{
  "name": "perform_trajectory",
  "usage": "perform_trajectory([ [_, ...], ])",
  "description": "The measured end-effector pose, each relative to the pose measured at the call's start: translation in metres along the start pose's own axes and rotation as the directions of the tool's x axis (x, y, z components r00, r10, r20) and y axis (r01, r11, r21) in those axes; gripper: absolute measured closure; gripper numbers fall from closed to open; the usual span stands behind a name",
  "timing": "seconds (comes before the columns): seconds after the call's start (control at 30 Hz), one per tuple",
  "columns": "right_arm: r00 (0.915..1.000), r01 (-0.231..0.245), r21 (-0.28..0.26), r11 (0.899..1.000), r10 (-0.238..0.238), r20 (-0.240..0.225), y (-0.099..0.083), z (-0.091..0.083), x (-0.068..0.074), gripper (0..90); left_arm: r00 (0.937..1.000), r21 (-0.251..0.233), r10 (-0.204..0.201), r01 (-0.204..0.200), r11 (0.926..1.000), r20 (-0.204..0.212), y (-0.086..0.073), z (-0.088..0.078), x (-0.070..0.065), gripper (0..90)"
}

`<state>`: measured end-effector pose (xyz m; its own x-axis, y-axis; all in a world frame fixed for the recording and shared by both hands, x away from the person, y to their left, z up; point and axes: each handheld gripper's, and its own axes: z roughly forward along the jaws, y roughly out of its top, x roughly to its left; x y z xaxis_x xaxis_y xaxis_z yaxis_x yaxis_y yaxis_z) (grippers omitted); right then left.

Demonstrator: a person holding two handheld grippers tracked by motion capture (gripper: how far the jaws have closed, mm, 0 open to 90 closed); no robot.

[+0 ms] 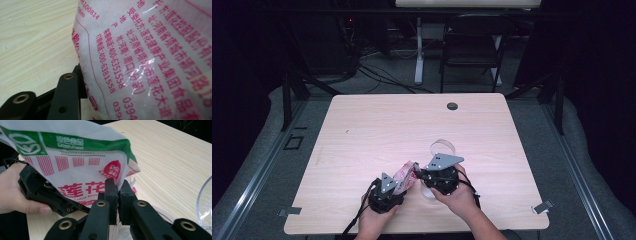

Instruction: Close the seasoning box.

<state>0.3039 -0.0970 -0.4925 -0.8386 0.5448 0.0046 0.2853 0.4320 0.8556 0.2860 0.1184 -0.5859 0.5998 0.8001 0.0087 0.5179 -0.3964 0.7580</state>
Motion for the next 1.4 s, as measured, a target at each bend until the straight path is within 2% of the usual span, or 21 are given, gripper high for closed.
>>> perform_trajectory([
  [0.1, 1.0000, -0.002, -0.006, 1.000, 0.002, 0.001, 0.000, -0.001, 0.000, 87.8, 1.0000, 0.000, -0.006, 0.006, 1.0000, 0.007, 0.001, -0.002, 0.002, 57.7],
  [0.2, 1.0000, -0.007, -0.016, 1.000, 0.007, -0.001, 0.000, -0.003, -0.001, 87.8, 0.9999, 0.011, 0.006, -0.006, 0.9999, 0.009, 0.005, -0.005, 0.004, 58.4],
  [0.37, 0.9997, -0.021, -0.039, 0.999, 0.020, -0.010, 0.001, -0.006, -0.002, 86.2, 0.9982, 0.004, 0.048, -0.048, 0.9988, -0.036, 0.011, -0.012, 0.006, 58.9],
  [0.5, 0.9998, -0.021, -0.054, 0.998, 0.020, -0.008, 0.002, -0.009, -0.001, 79.7, 0.9923, -0.011, 0.085, -0.086, 0.9962, -0.090, 0.014, -0.020, 0.009, 59.0],
  [0.6, 0.9995, -0.028, -0.067, 0.997, 0.027, -0.015, 0.003, -0.010, -0.001, 72.4, 0.9847, -0.019, 0.114, -0.117, 0.9929, -0.132, 0.017, -0.024, 0.010, 59.0],
  [0.8, 0.9997, -0.019, -0.075, 0.997, 0.018, -0.019, 0.003, -0.014, 0.001, 60.9, 0.9779, -0.022, 0.141, -0.146, 0.9890, -0.154, 0.024, -0.030, 0.017, 59.2],
  [0.9, 0.9999, -0.011, -0.077, 0.997, 0.011, -0.007, 0.003, -0.018, 0.000, 56.9, 0.9689, -0.026, 0.167, -0.175, 0.9843, -0.182, 0.028, -0.032, 0.019, 59.2],
  [1.13, 0.9996, 0.009, -0.081, 0.997, -0.007, 0.028, 0.007, -0.034, 0.000, 55.0, 0.9466, -0.039, 0.223, -0.239, 0.9703, -0.232, 0.042, -0.038, 0.025, 59.2],
  [1.2, 0.9991, 0.011, -0.085, 0.996, -0.007, 0.042, 0.008, -0.039, -0.001, 55.1, 0.9446, -0.043, 0.229, -0.245, 0.9685, -0.235, 0.046, -0.038, 0.027, 59.2],
  [1.27, 0.9988, 0.005, -0.089, 0.996, -0.001, 0.049, 0.008, -0.042, -0.002, 55.3, 0.9459, -0.054, 0.226, -0.244, 0.9682, -0.233, 0.050, -0.037, 0.029, 59.2],
  [1.37, 0.9983, 0.006, -0.081, 0.997, -0.001, 0.058, 0.007, -0.046, -0.003, 56.4, 0.9403, -0.052, 0.243, -0.263, 0.9635, -0.238, 0.054, -0.034, 0.031, 59.2],
  [1.4, 0.9979, 0.010, -0.074, 0.997, -0.005, 0.064, 0.008, -0.048, -0.004, 56.7, 0.9405, -0.055, 0.244, -0.264, 0.9630, -0.236, 0.056, -0.033, 0.031, 59.2],
])
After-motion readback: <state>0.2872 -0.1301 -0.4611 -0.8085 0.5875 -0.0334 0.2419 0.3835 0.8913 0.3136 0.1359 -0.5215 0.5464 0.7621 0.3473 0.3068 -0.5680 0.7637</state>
